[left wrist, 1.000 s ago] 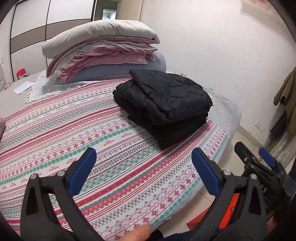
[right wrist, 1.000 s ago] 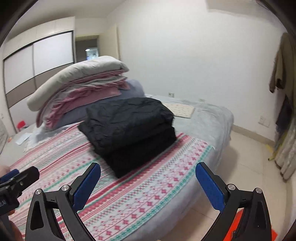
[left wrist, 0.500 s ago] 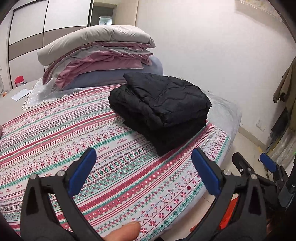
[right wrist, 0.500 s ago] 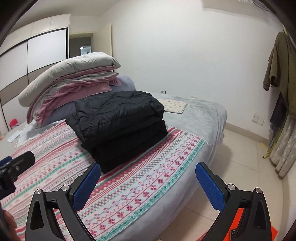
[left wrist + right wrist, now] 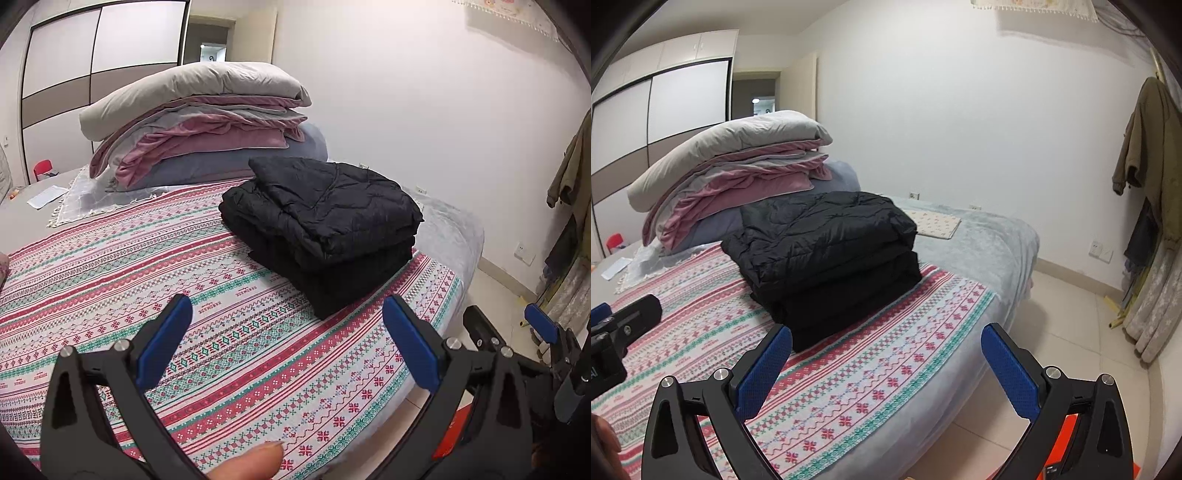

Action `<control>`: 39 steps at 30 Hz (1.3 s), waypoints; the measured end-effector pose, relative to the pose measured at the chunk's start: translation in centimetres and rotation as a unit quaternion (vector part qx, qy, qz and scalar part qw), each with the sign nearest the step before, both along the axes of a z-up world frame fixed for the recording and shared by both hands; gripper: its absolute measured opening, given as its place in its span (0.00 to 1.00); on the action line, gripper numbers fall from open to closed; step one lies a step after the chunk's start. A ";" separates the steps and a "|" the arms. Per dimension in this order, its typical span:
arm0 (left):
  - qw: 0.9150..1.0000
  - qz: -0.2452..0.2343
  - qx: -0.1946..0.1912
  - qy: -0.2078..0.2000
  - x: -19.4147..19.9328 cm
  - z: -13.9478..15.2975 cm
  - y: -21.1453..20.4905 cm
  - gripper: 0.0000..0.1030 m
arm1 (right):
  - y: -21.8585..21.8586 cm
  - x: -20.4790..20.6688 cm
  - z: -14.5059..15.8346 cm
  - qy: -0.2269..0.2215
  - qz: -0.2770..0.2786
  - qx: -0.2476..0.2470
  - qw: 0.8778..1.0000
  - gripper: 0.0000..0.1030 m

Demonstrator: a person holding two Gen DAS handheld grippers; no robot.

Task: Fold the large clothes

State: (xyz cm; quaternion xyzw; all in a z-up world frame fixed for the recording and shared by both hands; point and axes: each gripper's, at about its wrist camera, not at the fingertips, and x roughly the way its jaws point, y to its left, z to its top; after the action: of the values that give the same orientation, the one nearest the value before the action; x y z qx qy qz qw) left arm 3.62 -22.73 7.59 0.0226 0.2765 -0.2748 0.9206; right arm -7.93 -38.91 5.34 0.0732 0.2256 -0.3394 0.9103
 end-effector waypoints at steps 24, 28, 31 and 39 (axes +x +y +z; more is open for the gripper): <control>1.000 -0.005 0.008 0.009 0.3 -0.7 -0.5 0.99 | 0.2 0.8 -0.5 0.015 -0.002 -0.015 1.000 1.00; 1.000 -0.007 0.006 0.009 0.3 -0.7 -0.5 0.99 | 0.2 0.7 -0.6 0.015 -0.003 -0.016 1.000 1.00; 1.000 -0.006 0.007 0.010 0.4 -0.8 -0.6 0.99 | 0.1 0.7 -0.7 0.016 -0.004 -0.017 1.000 1.00; 1.000 -0.003 0.007 0.017 0.5 -0.9 -0.4 0.99 | 0.2 0.8 -0.8 0.019 -0.002 -0.019 1.000 1.00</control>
State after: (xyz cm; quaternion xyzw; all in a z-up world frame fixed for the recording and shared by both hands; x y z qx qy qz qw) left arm 4.07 -23.14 6.65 0.0258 0.2941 -0.2763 0.9146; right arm -7.11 -38.69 4.57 0.0501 0.2366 -0.3465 0.9064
